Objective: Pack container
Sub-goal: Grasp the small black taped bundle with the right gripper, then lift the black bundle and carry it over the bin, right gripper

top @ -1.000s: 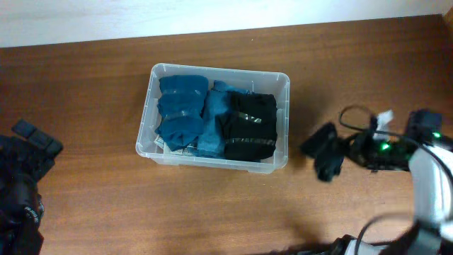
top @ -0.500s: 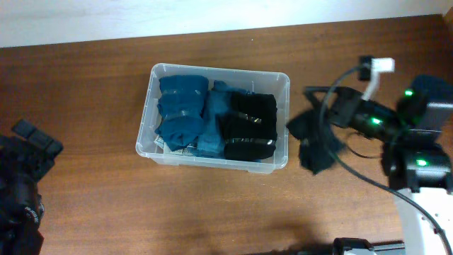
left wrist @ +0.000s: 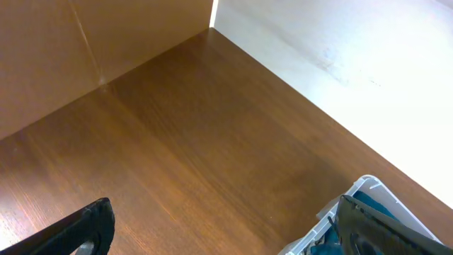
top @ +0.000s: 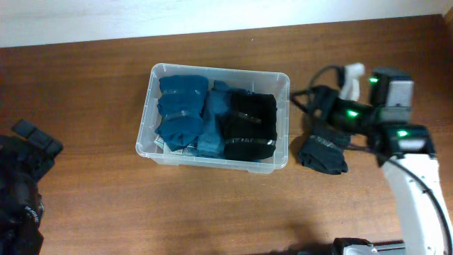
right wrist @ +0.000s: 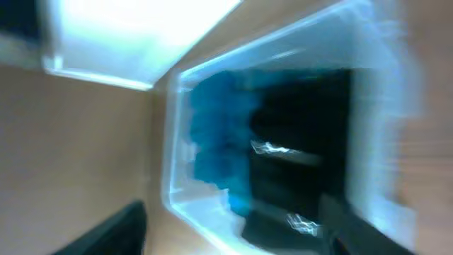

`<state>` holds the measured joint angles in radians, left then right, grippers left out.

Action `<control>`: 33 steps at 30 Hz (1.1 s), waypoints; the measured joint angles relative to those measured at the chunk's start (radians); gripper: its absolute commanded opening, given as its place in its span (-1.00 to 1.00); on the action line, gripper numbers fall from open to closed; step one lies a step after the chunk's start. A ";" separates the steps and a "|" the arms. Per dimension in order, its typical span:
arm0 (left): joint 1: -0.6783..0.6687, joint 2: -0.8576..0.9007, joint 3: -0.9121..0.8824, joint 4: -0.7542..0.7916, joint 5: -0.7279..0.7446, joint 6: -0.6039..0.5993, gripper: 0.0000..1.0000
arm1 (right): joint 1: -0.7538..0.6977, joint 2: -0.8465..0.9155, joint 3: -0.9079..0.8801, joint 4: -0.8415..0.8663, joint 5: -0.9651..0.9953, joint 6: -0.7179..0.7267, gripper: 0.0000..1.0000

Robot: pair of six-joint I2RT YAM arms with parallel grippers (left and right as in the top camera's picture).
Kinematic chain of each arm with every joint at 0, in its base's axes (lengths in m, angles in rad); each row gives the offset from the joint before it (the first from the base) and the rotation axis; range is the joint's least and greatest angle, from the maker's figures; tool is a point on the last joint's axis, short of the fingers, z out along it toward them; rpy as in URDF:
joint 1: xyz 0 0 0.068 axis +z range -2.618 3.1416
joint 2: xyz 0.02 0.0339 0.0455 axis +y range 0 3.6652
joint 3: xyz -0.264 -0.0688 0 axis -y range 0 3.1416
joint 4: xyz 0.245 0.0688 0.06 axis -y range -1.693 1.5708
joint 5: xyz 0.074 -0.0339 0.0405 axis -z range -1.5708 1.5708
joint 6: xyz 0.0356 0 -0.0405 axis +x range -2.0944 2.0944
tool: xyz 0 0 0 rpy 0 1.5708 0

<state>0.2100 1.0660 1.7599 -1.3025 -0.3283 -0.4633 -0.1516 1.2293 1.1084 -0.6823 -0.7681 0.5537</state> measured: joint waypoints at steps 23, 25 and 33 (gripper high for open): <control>0.000 0.000 0.000 0.000 0.000 0.000 0.99 | -0.449 0.516 -0.014 -0.352 0.266 -0.487 0.77; 0.000 0.000 0.000 0.000 0.000 0.000 0.99 | -0.449 0.558 -0.027 -0.315 0.222 -0.508 0.70; 0.000 0.000 0.000 0.000 0.000 0.000 0.99 | -0.435 0.591 -0.103 -0.190 0.109 -0.555 0.46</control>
<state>0.2100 1.0657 1.7599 -1.3022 -0.3286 -0.4633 -0.5861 1.8198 1.0054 -0.8726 -0.6590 -0.0017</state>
